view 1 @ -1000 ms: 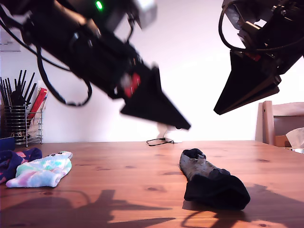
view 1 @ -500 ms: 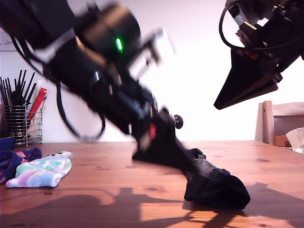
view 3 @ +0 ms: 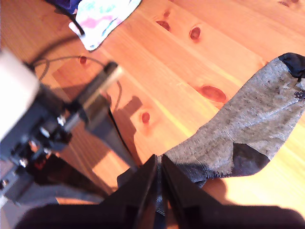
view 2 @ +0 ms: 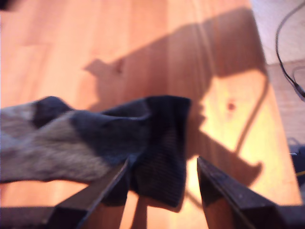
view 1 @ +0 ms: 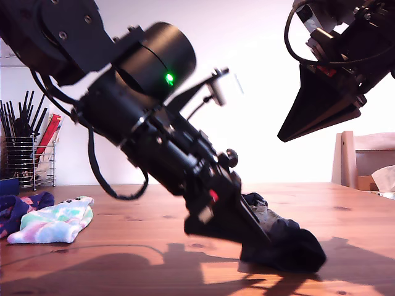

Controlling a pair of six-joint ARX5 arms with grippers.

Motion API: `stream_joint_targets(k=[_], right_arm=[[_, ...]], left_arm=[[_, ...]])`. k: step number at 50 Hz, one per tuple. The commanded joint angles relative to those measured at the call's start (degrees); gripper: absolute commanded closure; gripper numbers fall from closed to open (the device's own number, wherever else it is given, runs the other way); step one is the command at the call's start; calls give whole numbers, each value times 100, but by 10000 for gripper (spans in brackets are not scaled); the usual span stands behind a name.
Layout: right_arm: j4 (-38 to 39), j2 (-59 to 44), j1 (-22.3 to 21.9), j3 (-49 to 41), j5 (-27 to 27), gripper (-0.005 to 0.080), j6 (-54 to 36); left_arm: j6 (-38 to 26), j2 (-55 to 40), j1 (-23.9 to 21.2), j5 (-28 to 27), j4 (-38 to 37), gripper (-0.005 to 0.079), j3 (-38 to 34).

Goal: Fold the socks in front of you. After folding them, place them to the left side.

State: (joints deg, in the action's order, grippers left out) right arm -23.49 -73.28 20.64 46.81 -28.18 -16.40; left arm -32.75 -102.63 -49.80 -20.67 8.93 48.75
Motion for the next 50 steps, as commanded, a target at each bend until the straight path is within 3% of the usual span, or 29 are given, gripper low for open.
stream_joint_targets(k=[1, 5, 13, 19, 35, 42, 50], right_arm=[[31, 48, -20, 92, -48, 764, 20], [31, 48, -20, 92, -48, 764, 22], [33, 48, -20, 92, -101, 764, 57], [4, 48, -20, 92, -136, 764, 79], [2, 39, -20, 92, -120, 764, 140], [2, -44, -13, 90, 157, 764, 142], [136, -542, -2, 90, 280, 763, 166]], left_arm=[[57, -210, -15, 66, 55, 351, 9], [87, -282, -20, 181, 57, 393, 13], [90, -280, -46, 372, 9, 770, 42], [70, -258, -46, 507, -400, 762, 181], [-697, -225, 107, 1043, -2245, 762, 610], [-870, -225, 190, 1351, -3058, 762, 826], [-955, -146, 223, 1335, -3930, 762, 990]])
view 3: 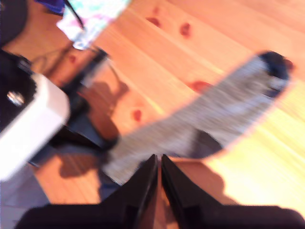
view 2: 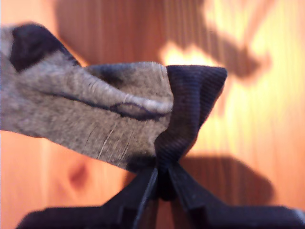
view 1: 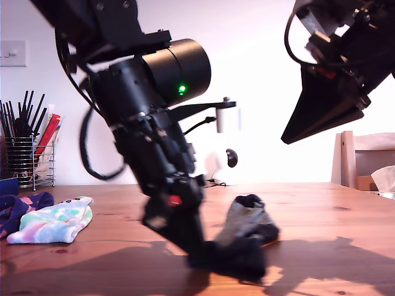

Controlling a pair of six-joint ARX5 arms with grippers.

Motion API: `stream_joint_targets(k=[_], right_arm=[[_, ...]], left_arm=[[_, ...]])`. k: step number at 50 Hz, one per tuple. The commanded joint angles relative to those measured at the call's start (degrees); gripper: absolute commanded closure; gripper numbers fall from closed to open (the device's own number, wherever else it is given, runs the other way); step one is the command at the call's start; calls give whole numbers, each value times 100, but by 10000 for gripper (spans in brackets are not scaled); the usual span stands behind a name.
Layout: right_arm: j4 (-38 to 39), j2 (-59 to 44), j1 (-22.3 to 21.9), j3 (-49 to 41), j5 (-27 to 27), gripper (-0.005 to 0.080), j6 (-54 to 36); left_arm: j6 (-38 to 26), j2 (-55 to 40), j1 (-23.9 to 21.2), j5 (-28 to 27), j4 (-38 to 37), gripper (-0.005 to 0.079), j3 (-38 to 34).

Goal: Fold the socks in front of you. After folding them, place them to the left side.

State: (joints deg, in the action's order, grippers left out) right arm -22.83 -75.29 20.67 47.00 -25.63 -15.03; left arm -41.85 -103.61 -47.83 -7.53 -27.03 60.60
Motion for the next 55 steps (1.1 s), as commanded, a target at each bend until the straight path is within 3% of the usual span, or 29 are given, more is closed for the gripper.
stream_joint_targets(k=[1, 17, 26, 43, 55], right_arm=[[173, -426, -4, 70, 24, 764, 57], [1582, -1320, 251, 72, 0, 764, 568], [2181, -1784, 310, 74, -339, 764, 866], [2776, -2688, 345, 81, -973, 764, 1222], [2688, -2981, 553, 81, -1178, 764, 1226]], left_arm=[[-66, -33, 26, 0, -400, 762, -188], [-63, 459, -35, -726, -999, 762, -170], [-61, 614, -72, -907, -1038, 762, -170], [-59, 616, -247, -1010, -1333, 762, -170], [-59, 623, -258, -1005, -1320, 762, -168]])
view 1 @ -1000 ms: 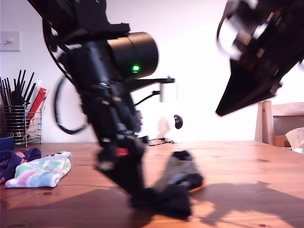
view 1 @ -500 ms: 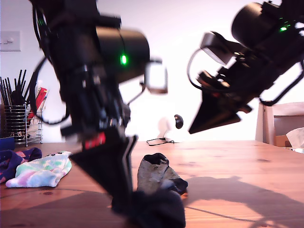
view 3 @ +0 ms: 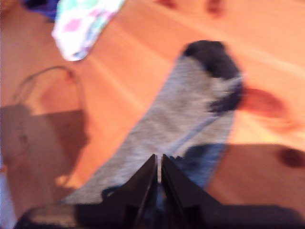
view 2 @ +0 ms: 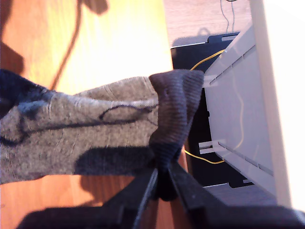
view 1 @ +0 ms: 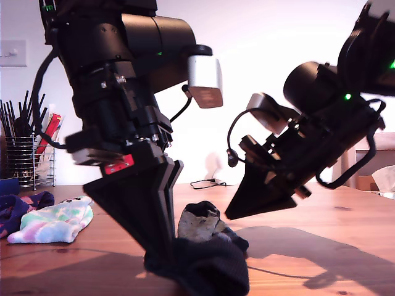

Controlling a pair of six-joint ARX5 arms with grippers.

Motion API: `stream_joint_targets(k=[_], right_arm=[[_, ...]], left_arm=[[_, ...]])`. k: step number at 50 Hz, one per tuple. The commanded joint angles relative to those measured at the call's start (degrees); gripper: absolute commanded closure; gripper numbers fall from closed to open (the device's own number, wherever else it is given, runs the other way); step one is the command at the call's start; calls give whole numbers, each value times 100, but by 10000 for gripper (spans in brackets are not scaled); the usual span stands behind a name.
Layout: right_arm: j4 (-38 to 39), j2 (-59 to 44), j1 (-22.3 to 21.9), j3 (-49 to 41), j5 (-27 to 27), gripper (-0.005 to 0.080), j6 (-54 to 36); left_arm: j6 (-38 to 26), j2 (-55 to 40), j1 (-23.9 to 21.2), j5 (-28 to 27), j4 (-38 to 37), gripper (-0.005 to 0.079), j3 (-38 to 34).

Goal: Fold the socks in front of you. After folding them, place them to the left side.

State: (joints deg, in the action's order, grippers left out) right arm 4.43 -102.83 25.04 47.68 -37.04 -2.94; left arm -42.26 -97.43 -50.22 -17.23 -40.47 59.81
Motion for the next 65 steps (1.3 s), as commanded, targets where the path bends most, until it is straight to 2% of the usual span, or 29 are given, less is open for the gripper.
stream_joint_targets(k=[1, 14, 28, 39, 51, 65], right_arm=[[-57, -245, 146, 13, -42, 764, 17], [-181, -393, 286, 11, 15, 764, -129], [-564, -452, 302, 9, 4, 764, -352], [-1143, -452, 308, 7, -337, 764, -662], [-1635, -400, 310, 7, -966, 764, -944], [-1843, 105, 343, 9, -1032, 764, -1093]], left_arm=[[-17, 4, -20, -35, 26, 762, -90], [24, 72, -20, -39, -120, 762, -83], [28, 791, -15, -83, -142, 762, -83], [184, 1130, 116, -101, 553, 762, -83], [278, 1040, 407, -192, 564, 762, -83], [304, 997, 564, -501, 813, 762, -83]])
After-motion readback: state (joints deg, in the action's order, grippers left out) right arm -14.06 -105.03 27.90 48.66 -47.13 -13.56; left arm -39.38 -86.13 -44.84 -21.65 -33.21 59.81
